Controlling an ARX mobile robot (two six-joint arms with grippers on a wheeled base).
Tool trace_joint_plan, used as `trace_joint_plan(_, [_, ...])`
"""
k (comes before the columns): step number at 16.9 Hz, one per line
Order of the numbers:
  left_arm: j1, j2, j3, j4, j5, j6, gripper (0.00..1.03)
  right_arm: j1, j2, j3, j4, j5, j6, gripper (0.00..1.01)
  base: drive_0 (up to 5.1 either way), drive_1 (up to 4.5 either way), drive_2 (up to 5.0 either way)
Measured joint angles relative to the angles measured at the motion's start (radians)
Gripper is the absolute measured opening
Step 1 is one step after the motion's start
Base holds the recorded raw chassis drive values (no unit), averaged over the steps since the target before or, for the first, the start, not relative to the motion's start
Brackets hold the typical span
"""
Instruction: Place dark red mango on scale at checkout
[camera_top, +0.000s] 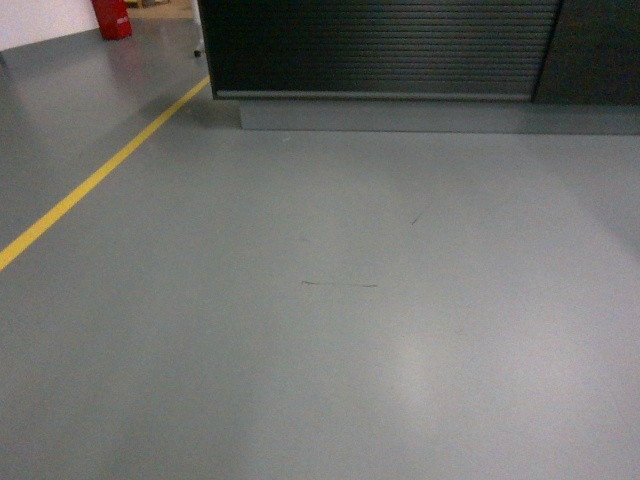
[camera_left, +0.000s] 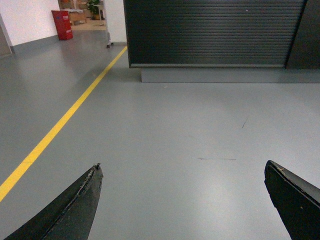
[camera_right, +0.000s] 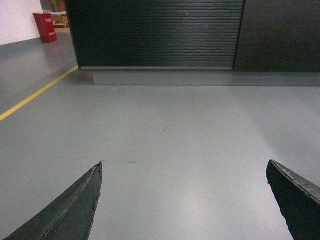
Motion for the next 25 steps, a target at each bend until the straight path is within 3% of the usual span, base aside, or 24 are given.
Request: trace_joint_plan(25, [0.0, 0.0, 0.0, 0.0, 0.0, 0.0, 0.98, 0.0, 0.0, 0.0, 0.0, 0.0, 0.0, 0.98, 0.0, 0.0, 0.0])
